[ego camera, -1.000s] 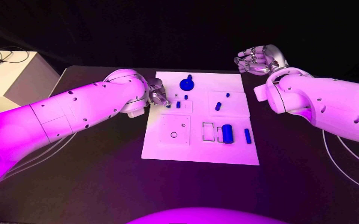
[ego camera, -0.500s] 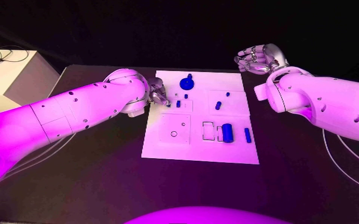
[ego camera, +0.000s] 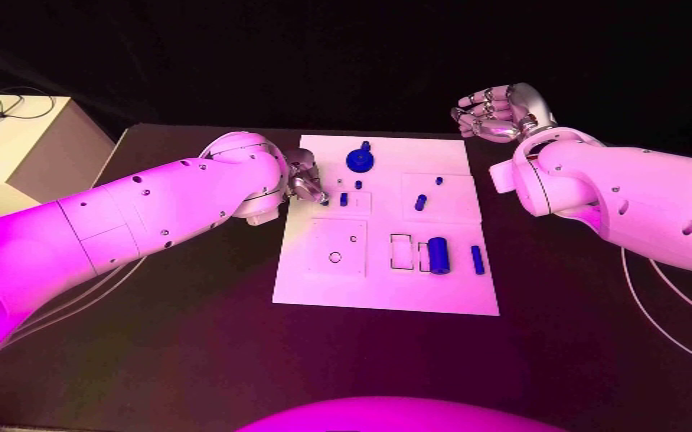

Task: Assemble the parts on the task board

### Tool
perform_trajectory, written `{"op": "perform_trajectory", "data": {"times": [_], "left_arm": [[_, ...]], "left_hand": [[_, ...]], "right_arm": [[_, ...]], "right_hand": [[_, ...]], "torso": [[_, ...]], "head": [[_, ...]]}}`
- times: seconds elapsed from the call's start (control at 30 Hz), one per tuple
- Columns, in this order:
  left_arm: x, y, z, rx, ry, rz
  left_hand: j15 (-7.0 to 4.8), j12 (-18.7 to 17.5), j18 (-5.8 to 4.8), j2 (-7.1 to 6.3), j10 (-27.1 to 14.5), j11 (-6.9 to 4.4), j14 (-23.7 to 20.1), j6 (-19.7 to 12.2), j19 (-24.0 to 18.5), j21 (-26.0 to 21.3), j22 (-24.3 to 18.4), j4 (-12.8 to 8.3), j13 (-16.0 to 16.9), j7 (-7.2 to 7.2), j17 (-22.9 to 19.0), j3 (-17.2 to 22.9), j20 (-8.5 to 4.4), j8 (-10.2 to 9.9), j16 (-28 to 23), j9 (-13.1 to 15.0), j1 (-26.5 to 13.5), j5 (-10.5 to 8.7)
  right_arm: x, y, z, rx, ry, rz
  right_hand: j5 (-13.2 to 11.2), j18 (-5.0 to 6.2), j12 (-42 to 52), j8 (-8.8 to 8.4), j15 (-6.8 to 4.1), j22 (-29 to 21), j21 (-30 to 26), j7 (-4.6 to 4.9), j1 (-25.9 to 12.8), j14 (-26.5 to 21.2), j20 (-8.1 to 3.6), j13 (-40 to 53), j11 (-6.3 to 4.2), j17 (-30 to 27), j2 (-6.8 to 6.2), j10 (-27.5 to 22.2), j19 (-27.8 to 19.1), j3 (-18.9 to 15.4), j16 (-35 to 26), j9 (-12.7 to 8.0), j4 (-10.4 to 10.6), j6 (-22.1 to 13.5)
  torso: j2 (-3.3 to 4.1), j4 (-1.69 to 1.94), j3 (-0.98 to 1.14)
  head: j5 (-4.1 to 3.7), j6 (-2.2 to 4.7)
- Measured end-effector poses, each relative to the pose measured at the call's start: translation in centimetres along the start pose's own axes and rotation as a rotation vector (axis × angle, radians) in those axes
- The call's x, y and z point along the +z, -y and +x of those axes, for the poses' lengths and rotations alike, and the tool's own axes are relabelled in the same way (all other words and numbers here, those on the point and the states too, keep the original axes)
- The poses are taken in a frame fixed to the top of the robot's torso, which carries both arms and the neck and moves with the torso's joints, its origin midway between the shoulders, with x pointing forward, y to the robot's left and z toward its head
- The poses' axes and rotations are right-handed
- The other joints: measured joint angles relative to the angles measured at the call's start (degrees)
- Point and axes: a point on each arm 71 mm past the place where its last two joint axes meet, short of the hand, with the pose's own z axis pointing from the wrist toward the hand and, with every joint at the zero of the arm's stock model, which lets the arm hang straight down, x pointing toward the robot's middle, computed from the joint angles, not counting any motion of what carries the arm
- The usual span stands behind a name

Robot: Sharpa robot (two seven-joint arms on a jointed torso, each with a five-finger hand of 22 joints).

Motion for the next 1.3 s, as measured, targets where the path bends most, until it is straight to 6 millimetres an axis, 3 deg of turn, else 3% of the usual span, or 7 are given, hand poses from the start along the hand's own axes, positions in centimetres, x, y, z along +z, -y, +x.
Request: {"op": "perform_trajectory", "data": {"times": [0.07,0.1,0.57,0.63,0.77,1.07,1.3], "left_arm": [[0.02,0.02,0.02,-0.002,-0.001,0.0],[0.03,0.05,0.03,-0.004,-0.002,0.001],[0.14,0.04,0.14,-0.024,-0.005,-0.004],[0.15,0.05,0.14,-0.027,-0.005,-0.004],[0.19,0.01,0.13,-0.031,-0.005,-0.005],[0.25,-0.11,0.08,-0.039,-0.003,-0.009],[0.35,-0.2,0.08,-0.044,-0.003,-0.012]], "left_hand": [[0.0,0.0,0.0,-0.16,0.1,-0.1,0.0,0.1,0.0,0.0,0.0,0.0,0.0,-0.1,0.0,0.0,0.0,0.0,0.0,0.0,-0.2,0.0],[0.0,0.0,0.01,-0.1,0.2,-0.19,0.0,0.2,0.0,0.0,0.0,-1.6,0.0,-0.11,0.0,1.6,0.0,0.1,0.1,-0.1,-0.7,-0.02],[-0.78,0.0,0.01,-0.87,1.3,-0.92,0.0,1.2,0.4,0.0,0.5,-1.4,0.2,-0.83,0.0,1.7,-0.41,0.3,0.2,-0.2,-3.9,-0.02],[-0.83,0.0,0.01,-1.3,1.4,-0.9,0.0,1.4,0.4,0.0,0.5,-4.9,0.2,-0.86,0.0,5.2,-0.41,0.4,0.2,-0.2,-4.8,-0.14],[-0.86,0.0,0.01,-1.29,1.5,-0.92,0.0,1.6,0.4,0.0,0.5,-4.9,0.2,-0.93,0.0,5.2,-0.42,0.1,0.2,-0.2,-5.5,-0.14],[-1.25,0.0,0.01,-1.6,1.7,-1.18,0.0,2.3,0.6,0.0,0.3,-6.0,-0.1,-1.79,0.0,4.1,-0.62,-0.5,0.2,-0.7,-7.2,-0.7],[-1.25,0.0,0.01,-1.43,1.0,-1.44,0.0,3.1,0.6,0.0,0.2,-3.2,-0.1,-2.33,0.0,-2.9,-0.61,-1.4,0.2,-1.1,-7.6,-0.77]], "right_arm": [[0.0,0.0,0.0,-0.001,0.0,-0.001],[0.0,-0.01,0.0,-0.002,0.0,-0.001],[0.0,-0.01,0.04,-0.008,-0.002,-0.006],[0.0,-0.02,0.06,-0.008,-0.002,-0.006],[-0.01,-0.03,0.07,-0.009,-0.003,-0.007],[-0.01,-0.04,0.08,-0.009,-0.003,-0.008],[-0.02,-0.03,0.07,-0.01,-0.003,-0.008]], "right_hand": [[0.1,0.0,0.0,0.0,0.0,0.0,0.0,0.0,0.0,0.0,0.0,0.0,0.0,0.0,0.01,0.0,0.0,0.0,0.0,0.0,0.0,0.0],[0.1,0.0,0.0,0.0,0.0,0.0,0.0,0.0,-0.2,0.0,0.0,0.0,0.0,0.0,0.24,0.0,0.0,0.0,0.0,0.0,0.0,0.0],[0.1,0.0,0.0,0.0,0.0,0.0,0.0,0.0,-0.2,0.0,0.0,0.0,0.0,0.0,0.24,0.0,0.0,0.0,0.0,0.0,0.0,0.0],[0.1,0.0,0.0,0.0,0.0,0.0,0.0,0.0,-0.2,0.0,0.0,0.0,0.0,0.0,0.24,0.0,0.0,0.0,0.0,0.0,0.0,0.0],[0.1,0.0,0.0,0.0,0.0,0.0,0.0,0.0,-0.2,0.0,0.0,0.0,0.0,0.0,0.22,0.0,0.0,0.0,0.0,0.0,0.0,0.0],[0.1,0.0,-0.2,0.0,0.0,-0.1,0.0,0.0,-0.2,0.0,0.0,0.0,0.0,-0.1,0.22,0.0,0.0,0.0,0.0,0.0,0.0,0.0],[0.1,0.0,-0.2,0.0,0.0,-0.1,0.0,0.0,-0.2,0.0,0.0,0.0,0.0,-0.1,0.22,0.0,0.0,0.0,0.0,0.0,0.0,0.0]], "torso": [[0.0,0.0,0.01],[0.01,-0.01,0.01],[0.01,-0.04,0.03],[0.02,-0.04,0.02],[0.02,-0.04,0.03],[0.02,-0.03,0.03],[0.02,-0.03,-0.01]], "head": [[0.0,-0.02],[0.0,-0.03],[-0.02,-0.07],[-0.08,-0.07],[-0.1,-0.07],[-0.13,-0.12],[-0.14,-0.16]]}}
